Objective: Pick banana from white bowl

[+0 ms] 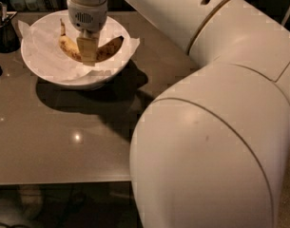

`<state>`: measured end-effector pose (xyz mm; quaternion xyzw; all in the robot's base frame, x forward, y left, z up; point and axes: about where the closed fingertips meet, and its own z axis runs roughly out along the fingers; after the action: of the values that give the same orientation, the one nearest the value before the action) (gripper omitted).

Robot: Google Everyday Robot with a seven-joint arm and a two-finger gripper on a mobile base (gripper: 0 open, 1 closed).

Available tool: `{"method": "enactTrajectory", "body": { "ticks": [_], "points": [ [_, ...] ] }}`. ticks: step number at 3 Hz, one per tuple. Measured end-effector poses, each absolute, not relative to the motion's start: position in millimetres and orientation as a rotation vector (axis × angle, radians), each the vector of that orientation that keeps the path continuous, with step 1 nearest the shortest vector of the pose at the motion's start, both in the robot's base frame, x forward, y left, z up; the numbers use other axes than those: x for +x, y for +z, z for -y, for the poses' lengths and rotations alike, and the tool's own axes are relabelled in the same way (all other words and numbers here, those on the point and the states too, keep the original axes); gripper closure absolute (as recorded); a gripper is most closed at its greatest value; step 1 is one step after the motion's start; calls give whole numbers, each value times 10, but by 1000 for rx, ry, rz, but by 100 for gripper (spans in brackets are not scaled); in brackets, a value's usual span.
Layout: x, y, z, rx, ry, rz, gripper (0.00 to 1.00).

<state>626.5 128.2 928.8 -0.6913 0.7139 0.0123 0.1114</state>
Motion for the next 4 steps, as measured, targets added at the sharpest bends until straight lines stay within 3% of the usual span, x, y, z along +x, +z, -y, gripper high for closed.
{"method": "enactTrajectory", "body": {
  "ticks": [2,4],
  "points": [
    [5710,9375,-1174,-1935,121,-2129,100],
    [5649,9355,-1204,-1965,104,-2108,100]
  ]
}}
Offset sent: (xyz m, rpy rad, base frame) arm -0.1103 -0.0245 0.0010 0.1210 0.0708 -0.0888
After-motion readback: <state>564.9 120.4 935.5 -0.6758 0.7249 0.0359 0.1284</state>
